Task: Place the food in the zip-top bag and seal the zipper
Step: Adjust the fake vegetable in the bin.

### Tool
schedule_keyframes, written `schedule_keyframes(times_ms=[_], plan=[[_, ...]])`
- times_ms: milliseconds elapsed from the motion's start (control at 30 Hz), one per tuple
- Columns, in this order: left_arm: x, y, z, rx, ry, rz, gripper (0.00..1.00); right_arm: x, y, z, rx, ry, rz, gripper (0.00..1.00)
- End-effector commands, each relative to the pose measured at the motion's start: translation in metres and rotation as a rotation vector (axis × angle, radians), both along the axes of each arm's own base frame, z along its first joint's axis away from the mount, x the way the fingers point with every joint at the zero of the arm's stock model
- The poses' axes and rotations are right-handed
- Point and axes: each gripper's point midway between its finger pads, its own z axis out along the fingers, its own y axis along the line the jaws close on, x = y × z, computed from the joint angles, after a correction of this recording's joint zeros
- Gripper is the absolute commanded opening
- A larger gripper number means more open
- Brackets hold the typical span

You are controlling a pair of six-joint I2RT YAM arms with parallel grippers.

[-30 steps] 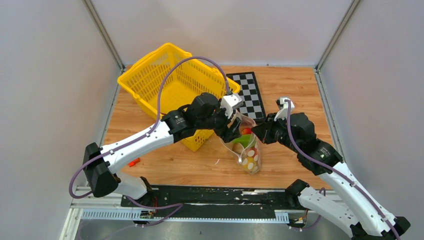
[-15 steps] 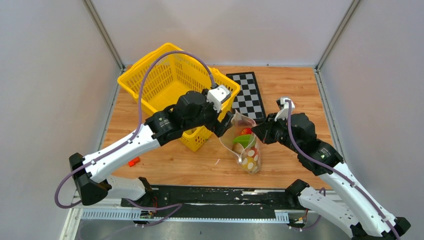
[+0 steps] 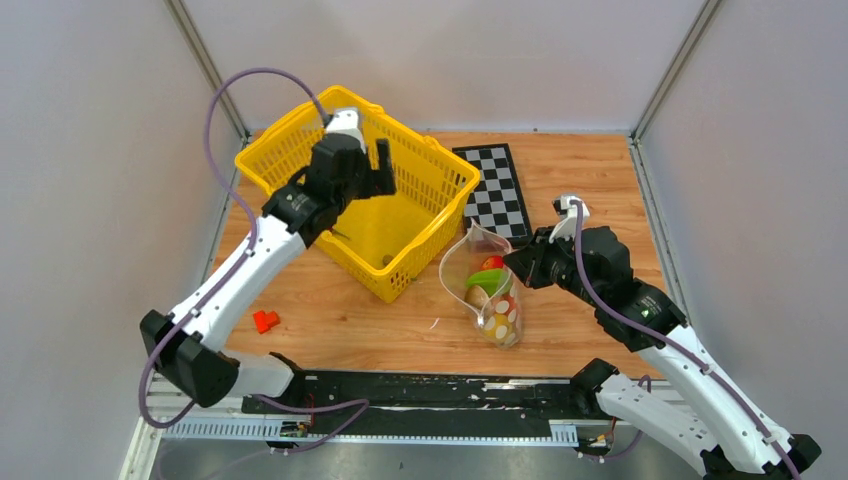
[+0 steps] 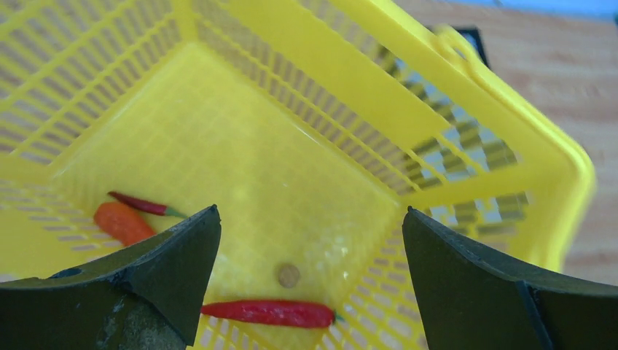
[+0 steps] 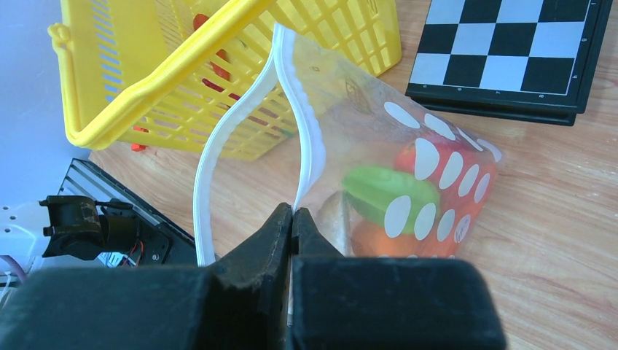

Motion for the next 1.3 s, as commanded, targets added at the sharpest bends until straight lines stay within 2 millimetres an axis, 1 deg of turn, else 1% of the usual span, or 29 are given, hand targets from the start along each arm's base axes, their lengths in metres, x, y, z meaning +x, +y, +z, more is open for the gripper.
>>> schedule_keyframes(times_ms=[0, 33, 100, 133, 200, 300, 400, 467, 567, 667, 767, 867, 967, 1100, 1267], plan=[[0.043, 0.039, -0.010, -0.110, 0.095, 0.308, 1.00, 0.002, 0.006, 0.015, 0.047, -0.044, 0.011, 0.00], [0.048, 0.047, -0.023, -0.051, 0.134, 0.365, 1.00, 0.002, 0.006, 0.015, 0.044, -0.043, 0.012, 0.00], [0.059, 0.070, -0.031, 0.040, 0.159, 0.525, 1.00, 0.002, 0.005, 0.015, 0.040, -0.045, 0.011, 0.00], [0.063, 0.076, -0.041, 0.100, 0.195, 0.567, 1.00, 0.002, 0.005, 0.016, 0.042, -0.048, 0.010, 0.00], [0.072, 0.088, -0.055, 0.198, 0.246, 0.647, 1.00, 0.002, 0.004, 0.017, 0.045, -0.049, 0.007, 0.00], [0.085, 0.098, -0.081, 0.312, 0.344, 0.718, 1.00, 0.002, 0.004, 0.017, 0.043, -0.050, 0.008, 0.00], [0.092, 0.106, -0.104, 0.379, 0.433, 0.777, 1.00, 0.001, 0.003, 0.017, 0.040, -0.048, 0.008, 0.00], [0.095, 0.112, -0.117, 0.402, 0.454, 0.814, 1.00, 0.000, 0.002, 0.016, 0.039, -0.047, 0.002, 0.00], [0.095, 0.122, -0.130, 0.423, 0.459, 0.863, 1.00, 0.000, 0.000, 0.018, 0.039, -0.052, -0.004, 0.00], [0.093, 0.135, -0.143, 0.391, 0.466, 0.904, 1.00, 0.000, -0.001, 0.018, 0.035, -0.053, -0.007, 0.00], [0.091, 0.147, -0.162, 0.362, 0.512, 0.911, 1.00, 0.000, 0.000, 0.019, 0.039, -0.057, -0.001, 0.00], [0.087, 0.156, -0.174, 0.372, 0.540, 0.924, 0.97, 0.001, 0.001, 0.018, 0.039, -0.054, 0.002, 0.00], [0.081, 0.160, -0.184, 0.372, 0.551, 0.948, 0.95, 0.001, 0.004, 0.017, 0.043, -0.054, 0.011, 0.00], [0.071, 0.165, -0.203, 0.349, 0.570, 0.999, 0.92, 0.000, 0.004, 0.017, 0.041, -0.050, 0.017, 0.00], [0.068, 0.167, -0.225, 0.322, 0.610, 1.002, 0.88, -0.001, 0.001, 0.019, 0.036, -0.059, 0.008, 0.00]])
